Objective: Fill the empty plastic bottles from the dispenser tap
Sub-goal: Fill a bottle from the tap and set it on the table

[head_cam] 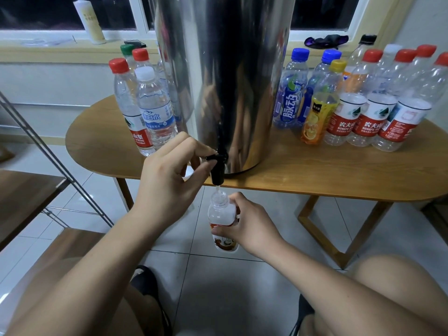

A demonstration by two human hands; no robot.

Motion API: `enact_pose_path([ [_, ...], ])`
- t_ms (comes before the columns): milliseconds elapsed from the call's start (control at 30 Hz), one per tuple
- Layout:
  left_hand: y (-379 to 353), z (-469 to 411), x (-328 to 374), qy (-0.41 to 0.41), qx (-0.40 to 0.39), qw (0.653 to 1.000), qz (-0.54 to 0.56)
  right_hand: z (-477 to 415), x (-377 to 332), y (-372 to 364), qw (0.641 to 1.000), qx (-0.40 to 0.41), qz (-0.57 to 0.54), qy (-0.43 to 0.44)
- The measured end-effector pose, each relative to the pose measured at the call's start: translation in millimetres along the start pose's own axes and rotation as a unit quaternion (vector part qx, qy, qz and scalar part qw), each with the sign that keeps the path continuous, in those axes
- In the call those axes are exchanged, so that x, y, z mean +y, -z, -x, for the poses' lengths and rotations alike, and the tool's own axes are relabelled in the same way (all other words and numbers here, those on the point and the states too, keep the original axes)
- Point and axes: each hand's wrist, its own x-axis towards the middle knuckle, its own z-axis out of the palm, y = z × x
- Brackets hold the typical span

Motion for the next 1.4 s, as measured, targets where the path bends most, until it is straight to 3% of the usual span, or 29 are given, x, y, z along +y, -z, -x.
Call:
enact_pose_path([
  [1400, 1.9, -4.3, 4.1, 0.013, 0.001, 1.000, 0.001, -3.9, 3.2, -4.4, 1.000, 0.021, -0.012, 0.008],
])
